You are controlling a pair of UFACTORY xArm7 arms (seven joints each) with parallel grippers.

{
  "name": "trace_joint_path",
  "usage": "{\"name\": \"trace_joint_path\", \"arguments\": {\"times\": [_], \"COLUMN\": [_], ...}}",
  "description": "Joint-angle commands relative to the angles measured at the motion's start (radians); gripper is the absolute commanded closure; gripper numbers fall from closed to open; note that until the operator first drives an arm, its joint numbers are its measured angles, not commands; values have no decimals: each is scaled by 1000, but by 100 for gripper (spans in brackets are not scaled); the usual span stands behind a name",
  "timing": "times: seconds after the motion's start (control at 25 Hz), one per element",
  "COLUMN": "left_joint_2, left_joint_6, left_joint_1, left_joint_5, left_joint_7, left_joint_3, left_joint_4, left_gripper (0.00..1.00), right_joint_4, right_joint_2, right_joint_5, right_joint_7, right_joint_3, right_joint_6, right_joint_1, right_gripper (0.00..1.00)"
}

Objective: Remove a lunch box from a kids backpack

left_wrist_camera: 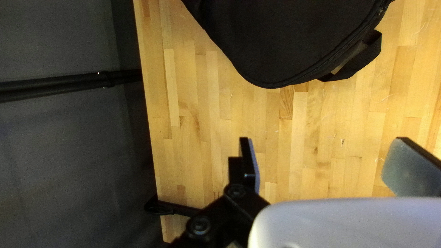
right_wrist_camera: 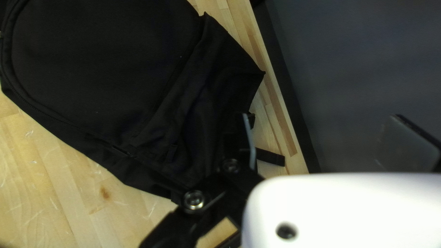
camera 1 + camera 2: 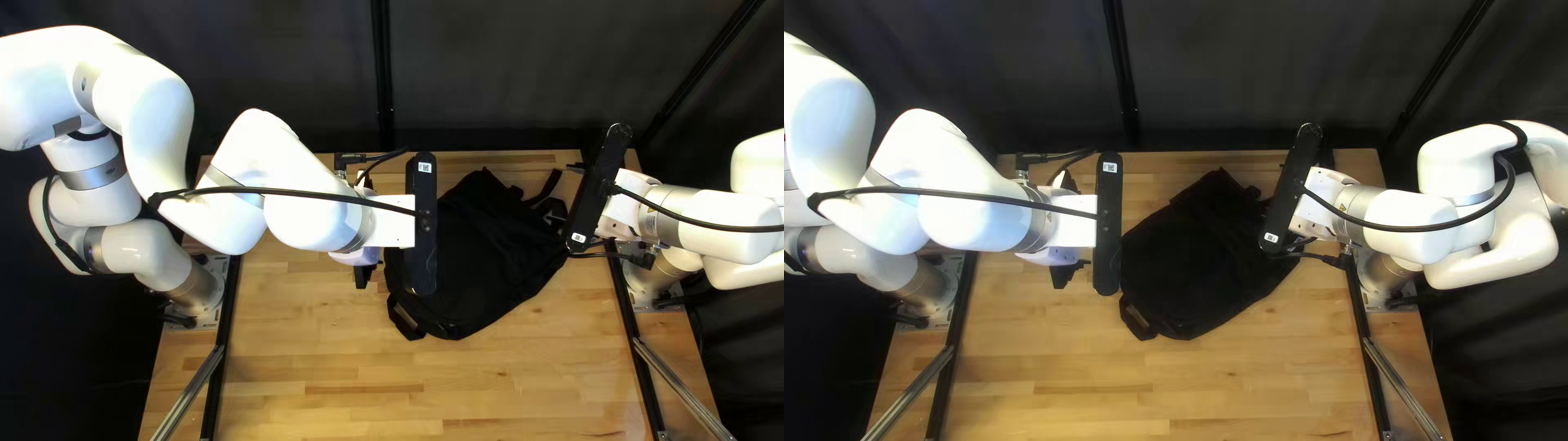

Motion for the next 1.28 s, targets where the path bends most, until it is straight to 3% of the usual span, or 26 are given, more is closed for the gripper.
{"name": "trace_joint_path", "arguments": {"times": [0.04, 0.88, 1.08, 1.2, 1.28], "left_joint_2": [0, 3, -118, -313, -443], "left_joint_6": [0, -17, -165, -362, -445], "left_joint_1": [0, 2, -60, -140, -143], "left_joint_5": [0, -14, -51, -161, -265], "left_joint_7": [0, -34, -131, -207, -200], "left_joint_3": [0, 5, 117, 259, 298], "left_joint_4": [0, -12, -68, -131, -145], "left_gripper": [0, 0, 0, 0, 0], "right_joint_4": [0, 0, 0, 0, 0], "right_joint_2": [0, 0, 0, 0, 0], "right_joint_5": [0, 0, 0, 0, 0], "right_joint_7": [0, 0, 0, 0, 0], "right_joint_3": [0, 0, 0, 0, 0], "right_joint_6": [0, 0, 0, 0, 0], "right_joint_1": [0, 0, 0, 0, 0], "right_gripper": [0, 0, 0, 0, 0]}}
